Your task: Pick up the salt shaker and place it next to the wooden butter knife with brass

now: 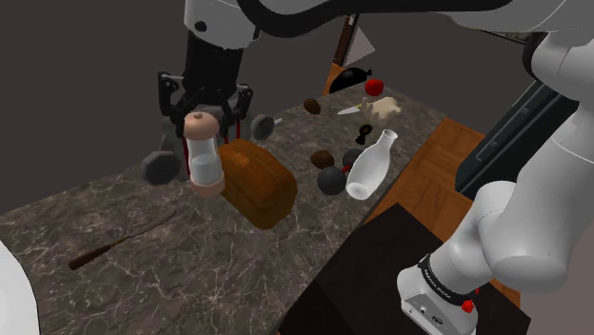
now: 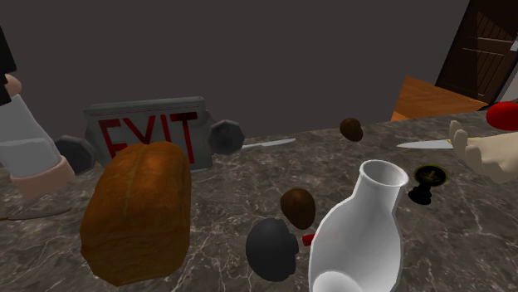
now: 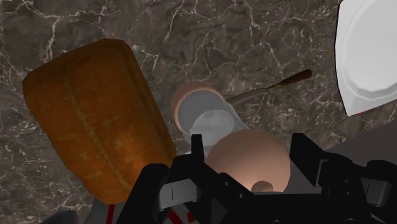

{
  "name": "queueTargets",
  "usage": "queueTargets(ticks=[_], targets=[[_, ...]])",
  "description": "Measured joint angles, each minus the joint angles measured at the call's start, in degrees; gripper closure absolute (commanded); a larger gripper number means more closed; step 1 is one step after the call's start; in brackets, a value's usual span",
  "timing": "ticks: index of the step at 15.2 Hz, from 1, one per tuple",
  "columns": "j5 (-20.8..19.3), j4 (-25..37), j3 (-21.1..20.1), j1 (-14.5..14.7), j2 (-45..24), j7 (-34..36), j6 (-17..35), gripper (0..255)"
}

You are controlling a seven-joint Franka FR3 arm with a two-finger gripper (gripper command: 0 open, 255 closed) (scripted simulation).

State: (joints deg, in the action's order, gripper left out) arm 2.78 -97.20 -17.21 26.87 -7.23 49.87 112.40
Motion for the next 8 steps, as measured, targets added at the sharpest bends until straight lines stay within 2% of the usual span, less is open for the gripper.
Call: queueTargets(ticks=[8], targets=[[-0.1,-5.0,0.0,0.1,-0.8,-0.2,5.8,255]])
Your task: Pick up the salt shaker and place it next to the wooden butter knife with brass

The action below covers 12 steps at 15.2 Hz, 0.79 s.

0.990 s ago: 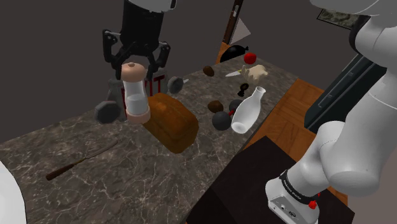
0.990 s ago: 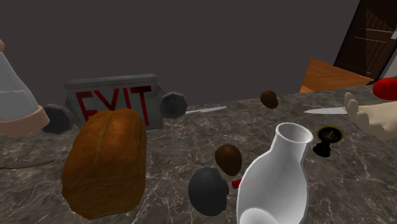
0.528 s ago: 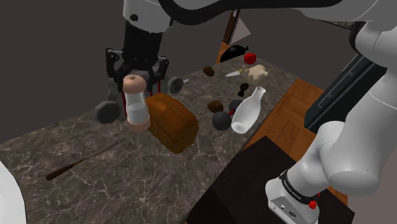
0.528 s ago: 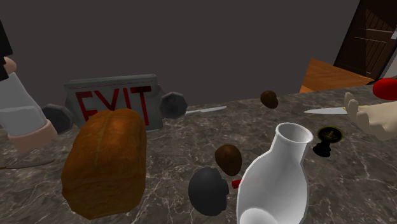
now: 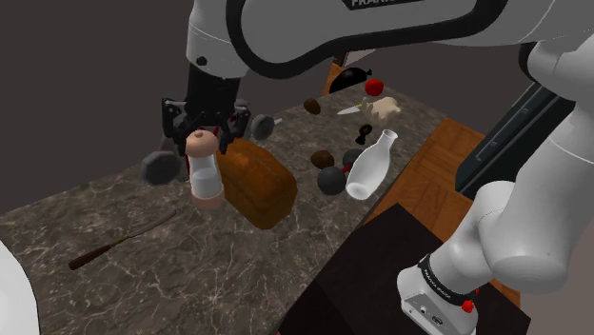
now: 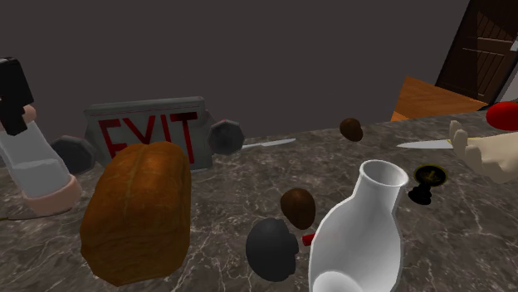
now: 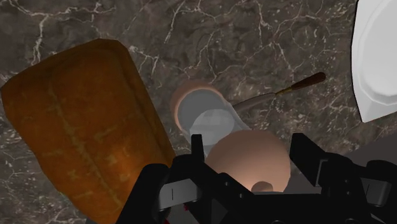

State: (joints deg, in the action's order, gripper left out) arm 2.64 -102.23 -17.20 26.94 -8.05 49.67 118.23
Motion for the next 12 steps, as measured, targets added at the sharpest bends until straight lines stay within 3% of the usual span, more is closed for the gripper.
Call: queueTargets(ticks=[12], targets=[[-0.5,-6.6,0.1,0.2,-2.3,-0.2,8.7,255]])
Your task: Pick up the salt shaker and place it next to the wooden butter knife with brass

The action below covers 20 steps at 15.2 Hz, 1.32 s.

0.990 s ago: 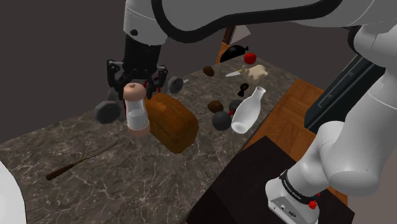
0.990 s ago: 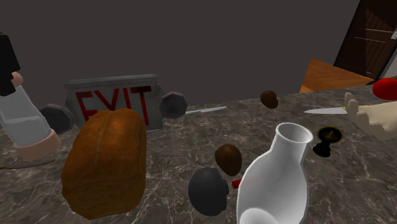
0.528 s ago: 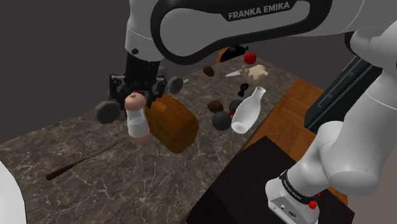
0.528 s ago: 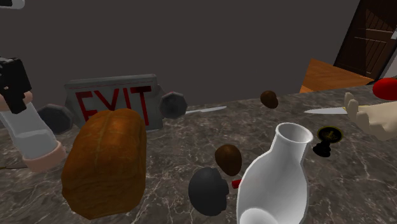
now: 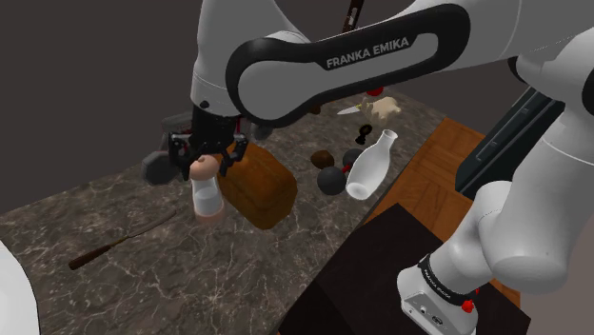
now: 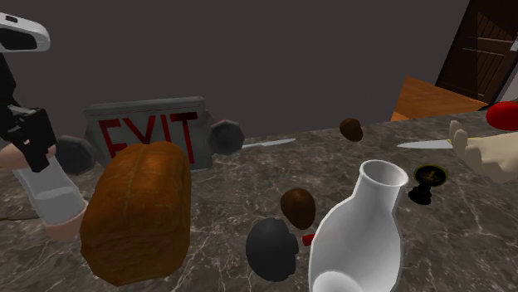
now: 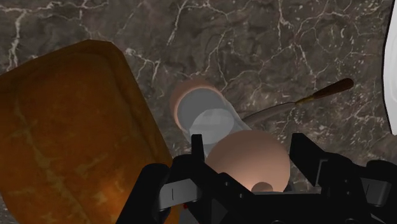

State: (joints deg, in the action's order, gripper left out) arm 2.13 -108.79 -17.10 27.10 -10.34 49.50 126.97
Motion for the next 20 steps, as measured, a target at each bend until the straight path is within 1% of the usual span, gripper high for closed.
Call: queueTargets(ticks=[3,9,10,16,18,20], targets=[[-0.3,-1.1,0.1,0.1,-0.9,0.1,2.0,255],[-0.3,-1.4,0.1,0.1,-1.1,0.1,2.6,255],[-0.3,-1.4,0.1,0.1,-1.1,0.1,2.6,0],[-0.4,-1.4,0.1,0.1,-1.1,0.1,2.6,0],[0.1,-0.9,0.0,-0.1,0.3,-0.2,0.7,0],[0.6,0.5,0.0,-0.4,1.9,-0.5,-2.2,0]])
